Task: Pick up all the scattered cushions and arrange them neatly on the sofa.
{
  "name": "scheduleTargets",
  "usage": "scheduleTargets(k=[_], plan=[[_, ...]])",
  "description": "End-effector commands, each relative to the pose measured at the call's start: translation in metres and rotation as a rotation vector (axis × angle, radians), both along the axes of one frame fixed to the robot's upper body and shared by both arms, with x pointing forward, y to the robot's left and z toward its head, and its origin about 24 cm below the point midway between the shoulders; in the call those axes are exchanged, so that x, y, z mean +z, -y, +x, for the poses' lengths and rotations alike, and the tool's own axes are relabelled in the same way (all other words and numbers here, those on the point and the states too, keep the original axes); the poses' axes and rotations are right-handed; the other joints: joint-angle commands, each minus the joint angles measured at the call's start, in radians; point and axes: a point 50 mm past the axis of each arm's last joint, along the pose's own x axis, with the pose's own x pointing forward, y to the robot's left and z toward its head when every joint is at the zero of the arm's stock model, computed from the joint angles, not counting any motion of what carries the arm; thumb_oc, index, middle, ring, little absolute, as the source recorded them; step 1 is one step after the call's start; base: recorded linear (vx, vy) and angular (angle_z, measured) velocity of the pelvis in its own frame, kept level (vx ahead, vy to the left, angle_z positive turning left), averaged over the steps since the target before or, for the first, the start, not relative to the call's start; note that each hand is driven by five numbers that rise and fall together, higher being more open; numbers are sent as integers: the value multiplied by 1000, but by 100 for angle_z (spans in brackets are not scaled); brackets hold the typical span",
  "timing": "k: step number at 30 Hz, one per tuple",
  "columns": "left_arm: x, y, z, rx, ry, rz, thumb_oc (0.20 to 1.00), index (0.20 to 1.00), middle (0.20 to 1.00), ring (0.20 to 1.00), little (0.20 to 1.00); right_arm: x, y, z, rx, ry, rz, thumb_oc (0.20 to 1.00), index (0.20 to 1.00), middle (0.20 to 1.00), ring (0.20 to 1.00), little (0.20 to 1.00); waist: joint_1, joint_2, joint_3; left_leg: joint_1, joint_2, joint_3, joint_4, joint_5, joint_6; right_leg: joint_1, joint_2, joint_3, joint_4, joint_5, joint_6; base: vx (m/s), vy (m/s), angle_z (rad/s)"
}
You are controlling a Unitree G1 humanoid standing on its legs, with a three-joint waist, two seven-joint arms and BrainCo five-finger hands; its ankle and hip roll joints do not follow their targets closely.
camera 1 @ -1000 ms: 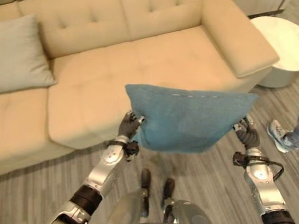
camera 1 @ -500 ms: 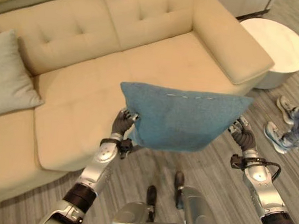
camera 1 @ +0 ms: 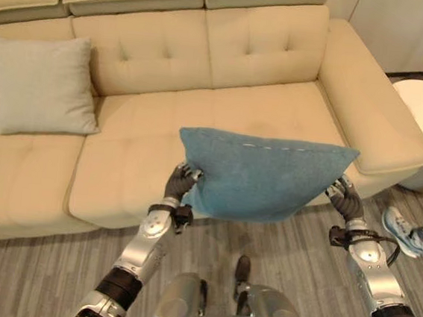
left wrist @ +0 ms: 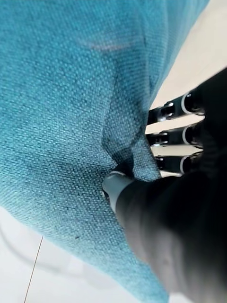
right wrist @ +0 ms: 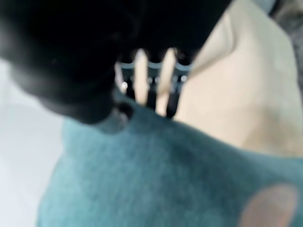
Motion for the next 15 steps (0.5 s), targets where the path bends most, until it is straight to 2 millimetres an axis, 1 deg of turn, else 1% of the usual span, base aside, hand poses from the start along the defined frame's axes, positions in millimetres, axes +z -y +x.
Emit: scheduleTargets(k=[1, 3, 6, 7, 8, 11, 13, 15], plan=[[50, 32, 15, -140, 260, -56, 200, 200, 200, 200, 200, 42, -4, 8, 48, 232, -6, 200, 200, 200, 200, 200, -24, -5, -51, 40, -29, 2, -137, 39, 9, 88, -24, 34, 1, -162, 117, 106, 48, 77], [52, 35, 17, -147, 267, -48, 200, 200, 200, 200, 200, 41, -4, 9, 28, 228, -17, 200, 200, 200, 200, 200, -28, -1, -55, 33, -38, -10, -254, 93, -16, 102, -28, 6, 8, -177, 119, 196, 115, 29], [52, 34, 17, -145, 265, -56, 200, 200, 200, 200, 200, 40, -6, 9, 38, 221, -15, 200, 200, 200, 200, 200, -29, 5, -62, 51, -39, -28, -288, 108, -19, 119, -32, 9, 22, -191, 122, 259, 180, 4], [51, 34, 16, -142, 260, -60, 200, 200, 200, 200, 200, 37, -7, 7, 45, 212, -20, 200, 200, 200, 200, 200, -30, 10, -65, 59, -39, -33, -285, 109, -13, 128, -35, 13, 30, -198, 125, 358, 273, -22], [50, 34, 16, -145, 254, -62, 200, 200, 200, 200, 200, 36, -7, 7, 46, 207, -19, 200, 200, 200, 200, 200, -31, 12, -70, 67, -41, -29, -284, 104, -10, 137, -40, 19, 35, -203, 129, 394, 328, -25], [47, 31, 16, -140, 239, -47, 200, 200, 200, 200, 200, 31, -12, 6, 62, 183, -22, 200, 200, 200, 200, 200, -28, 10, -77, 92, -56, -20, -267, 72, 17, 147, -67, 45, 86, -216, 146, 360, 340, -26], [50, 29, 17, -143, 252, -34, 200, 200, 200, 200, 200, 33, -15, 9, 75, 190, -25, 200, 200, 200, 200, 200, -23, 8, -70, 106, -65, -13, -255, 45, 41, 111, -86, 60, 181, -220, 165, 252, 297, -50], [54, 27, 19, -140, 268, -26, 200, 200, 200, 200, 200, 36, -21, 12, 95, 203, -19, 200, 200, 200, 200, 200, -20, 5, -53, 101, -72, -5, -237, 29, 60, 34, -98, 95, 308, -212, 180, 130, 234, -44]])
